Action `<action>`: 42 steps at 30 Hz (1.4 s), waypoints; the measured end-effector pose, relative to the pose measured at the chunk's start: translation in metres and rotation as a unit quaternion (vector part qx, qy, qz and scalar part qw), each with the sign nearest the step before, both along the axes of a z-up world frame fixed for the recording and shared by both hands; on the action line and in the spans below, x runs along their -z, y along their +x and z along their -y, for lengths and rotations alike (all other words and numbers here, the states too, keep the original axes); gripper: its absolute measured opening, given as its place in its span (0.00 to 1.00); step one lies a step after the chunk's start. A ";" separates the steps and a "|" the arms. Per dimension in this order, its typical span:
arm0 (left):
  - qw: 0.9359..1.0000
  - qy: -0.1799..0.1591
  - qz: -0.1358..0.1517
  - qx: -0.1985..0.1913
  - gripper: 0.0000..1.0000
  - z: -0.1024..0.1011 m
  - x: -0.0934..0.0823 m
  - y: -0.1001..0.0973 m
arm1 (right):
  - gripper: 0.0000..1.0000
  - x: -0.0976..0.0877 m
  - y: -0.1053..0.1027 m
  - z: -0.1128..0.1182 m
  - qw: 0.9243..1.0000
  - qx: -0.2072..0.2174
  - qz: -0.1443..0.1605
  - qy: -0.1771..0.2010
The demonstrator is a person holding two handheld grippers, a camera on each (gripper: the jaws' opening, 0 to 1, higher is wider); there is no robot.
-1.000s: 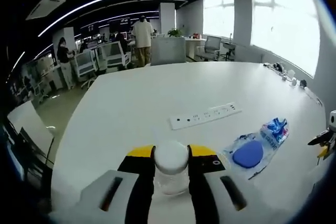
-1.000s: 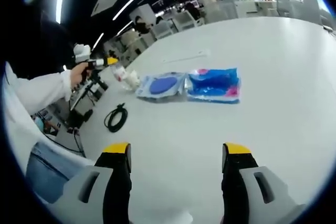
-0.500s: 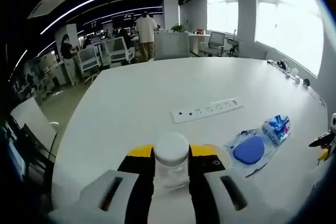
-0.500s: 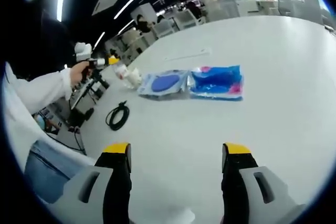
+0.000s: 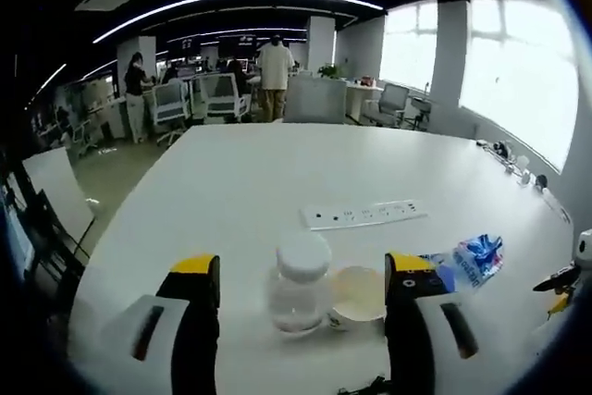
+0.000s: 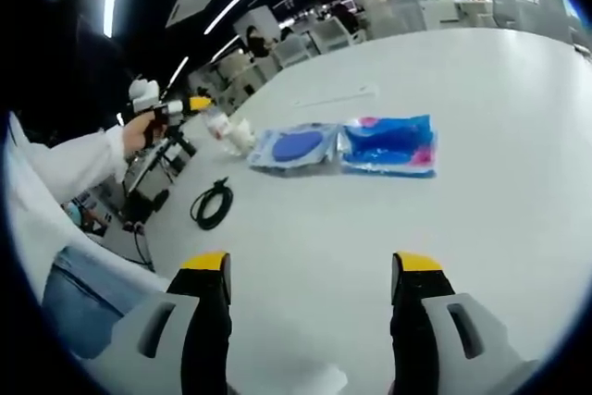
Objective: Arrange the tabletop items into an orderly group along one side of the table until the central work area is clear of visible clutter.
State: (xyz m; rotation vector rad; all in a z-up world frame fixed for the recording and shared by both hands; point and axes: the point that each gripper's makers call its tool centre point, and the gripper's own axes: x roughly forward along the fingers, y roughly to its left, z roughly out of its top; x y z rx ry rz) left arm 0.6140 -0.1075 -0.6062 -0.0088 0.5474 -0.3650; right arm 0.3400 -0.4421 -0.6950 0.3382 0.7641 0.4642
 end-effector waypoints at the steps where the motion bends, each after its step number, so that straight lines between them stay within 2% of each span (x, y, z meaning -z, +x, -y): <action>1: 1.000 -0.004 0.004 -0.001 0.81 0.001 -0.001 -0.002 | 0.69 0.000 0.000 -0.001 1.000 -0.001 0.001 0.000; 6: 1.000 -0.001 0.001 0.001 0.88 0.001 0.000 -0.012 | 0.69 -0.003 -0.002 -0.002 1.000 0.002 0.004 0.011; 8: 1.000 -0.010 -0.004 0.001 0.88 0.001 -0.001 -0.016 | 0.69 -0.004 -0.003 -0.003 1.000 0.002 0.005 0.012; 10: 1.000 -0.024 -0.010 0.001 0.88 0.002 -0.001 -0.021 | 0.69 -0.005 -0.004 -0.004 1.000 0.001 0.006 0.010; 27: 0.999 -0.019 -0.043 -0.005 0.82 -0.011 0.023 -0.072 | 0.69 -0.005 -0.018 -0.008 1.000 -0.003 0.010 0.016; 34: 0.998 -0.020 -0.057 -0.009 0.78 -0.017 0.032 -0.086 | 0.68 -0.007 -0.019 -0.010 1.000 -0.004 0.013 0.018; 42: 0.997 -0.025 -0.071 -0.010 0.76 -0.014 0.044 -0.094 | 0.68 -0.005 -0.021 -0.007 1.000 0.003 0.011 0.018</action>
